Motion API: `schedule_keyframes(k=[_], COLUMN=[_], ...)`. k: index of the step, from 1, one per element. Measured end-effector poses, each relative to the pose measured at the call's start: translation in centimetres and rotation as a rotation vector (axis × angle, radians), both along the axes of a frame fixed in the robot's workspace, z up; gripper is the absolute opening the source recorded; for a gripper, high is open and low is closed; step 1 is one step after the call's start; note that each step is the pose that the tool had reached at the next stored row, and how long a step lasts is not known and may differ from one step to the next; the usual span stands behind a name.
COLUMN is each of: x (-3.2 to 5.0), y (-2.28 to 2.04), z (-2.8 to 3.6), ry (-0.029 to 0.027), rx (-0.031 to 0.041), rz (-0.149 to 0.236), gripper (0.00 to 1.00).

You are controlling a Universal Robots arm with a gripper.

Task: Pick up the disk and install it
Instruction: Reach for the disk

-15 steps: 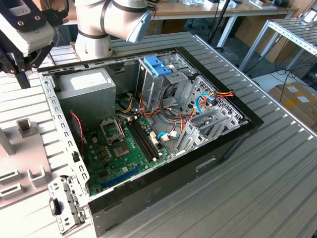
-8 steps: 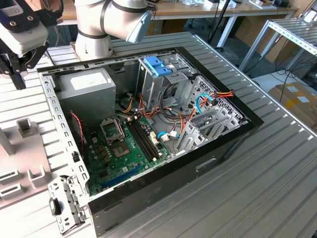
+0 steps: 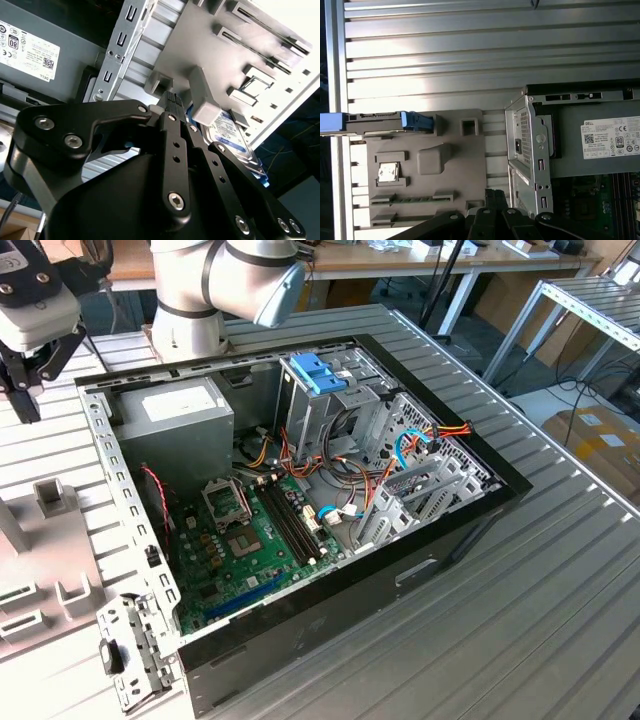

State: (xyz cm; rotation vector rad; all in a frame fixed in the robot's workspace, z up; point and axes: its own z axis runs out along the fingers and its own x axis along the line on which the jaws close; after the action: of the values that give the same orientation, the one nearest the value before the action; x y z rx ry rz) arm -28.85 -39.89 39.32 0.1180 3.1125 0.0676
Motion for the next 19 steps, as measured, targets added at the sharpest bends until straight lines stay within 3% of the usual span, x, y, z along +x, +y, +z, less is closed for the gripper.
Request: schedule_keyframes(k=[19], x=[-1.82], y=[0.0], z=[-0.02], ry=[0.0], rx=[0.0], rz=[0.0], gripper=[0.11])
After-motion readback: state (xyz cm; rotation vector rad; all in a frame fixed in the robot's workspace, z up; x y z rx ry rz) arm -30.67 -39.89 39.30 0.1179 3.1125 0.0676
